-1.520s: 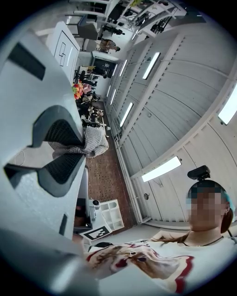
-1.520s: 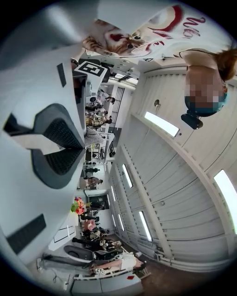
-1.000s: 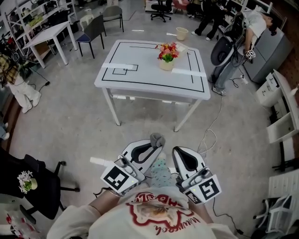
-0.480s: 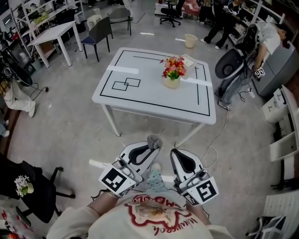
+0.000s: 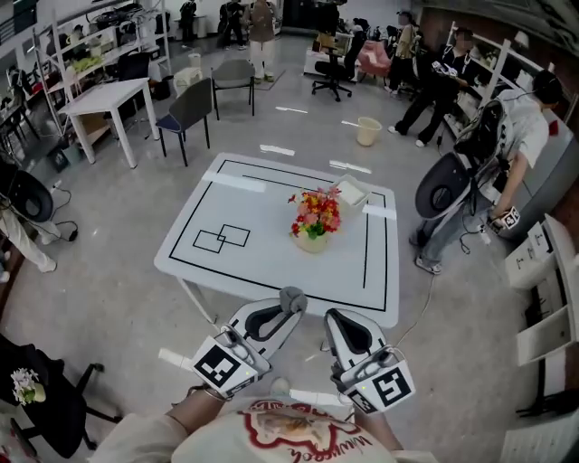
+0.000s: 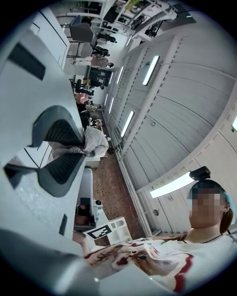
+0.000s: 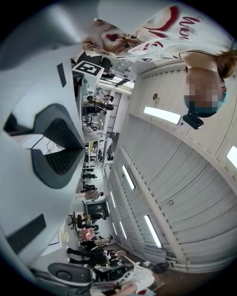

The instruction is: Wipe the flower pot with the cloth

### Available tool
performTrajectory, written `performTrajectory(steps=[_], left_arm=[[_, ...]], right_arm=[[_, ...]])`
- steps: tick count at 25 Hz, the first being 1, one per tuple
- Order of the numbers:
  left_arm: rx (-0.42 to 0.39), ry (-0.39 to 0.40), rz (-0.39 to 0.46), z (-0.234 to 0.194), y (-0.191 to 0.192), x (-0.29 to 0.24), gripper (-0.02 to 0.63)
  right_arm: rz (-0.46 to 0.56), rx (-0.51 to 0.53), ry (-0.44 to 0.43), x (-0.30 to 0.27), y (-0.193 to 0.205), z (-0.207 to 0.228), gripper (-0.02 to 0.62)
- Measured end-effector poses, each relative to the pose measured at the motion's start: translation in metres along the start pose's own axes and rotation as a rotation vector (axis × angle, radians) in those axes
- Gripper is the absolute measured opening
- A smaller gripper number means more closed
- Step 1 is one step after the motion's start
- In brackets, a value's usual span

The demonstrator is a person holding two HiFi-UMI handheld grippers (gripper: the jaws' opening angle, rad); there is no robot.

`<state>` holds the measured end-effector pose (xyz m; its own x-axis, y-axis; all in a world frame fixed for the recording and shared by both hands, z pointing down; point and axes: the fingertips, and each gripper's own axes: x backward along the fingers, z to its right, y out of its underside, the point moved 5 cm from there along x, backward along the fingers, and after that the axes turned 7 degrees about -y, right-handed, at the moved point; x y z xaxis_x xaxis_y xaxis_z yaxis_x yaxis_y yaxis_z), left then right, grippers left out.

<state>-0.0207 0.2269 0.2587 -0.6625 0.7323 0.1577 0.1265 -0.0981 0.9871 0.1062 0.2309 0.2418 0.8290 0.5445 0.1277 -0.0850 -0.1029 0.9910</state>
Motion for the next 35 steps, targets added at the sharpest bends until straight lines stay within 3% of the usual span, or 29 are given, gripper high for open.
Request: performTrajectory(steps=[6,15,22,28,35], left_arm=[[0.055,0.001,-0.002,-0.010,0.004,-0.032,0.043],[0.046,0.006,-0.017,-0.027,0.007,-0.052,0.043],[0.045,-0.036,-0.042,-0.041,0.022,-0.062,0.043],[0.050,-0.042,-0.027,-0.089,0.027,-0.084,0.042],[0.023,0.003,-0.030,-0.155,0.029,-0.138,0.043]], right_arm=[[0.001,-0.004,0.009,-0.006,0.006,0.040,-0.002],[-0.012,-0.019,0.015,-0.016,0.012,0.059,-0.002],[-0.033,-0.049,-0.018,-0.028,0.027,0.075,-0.002],[-0.040,-0.028,-0.015,-0.069,0.035,0.105,-0.002],[-0.039,0.025,0.040,-0.120,0.040,0.169,-0.002]])
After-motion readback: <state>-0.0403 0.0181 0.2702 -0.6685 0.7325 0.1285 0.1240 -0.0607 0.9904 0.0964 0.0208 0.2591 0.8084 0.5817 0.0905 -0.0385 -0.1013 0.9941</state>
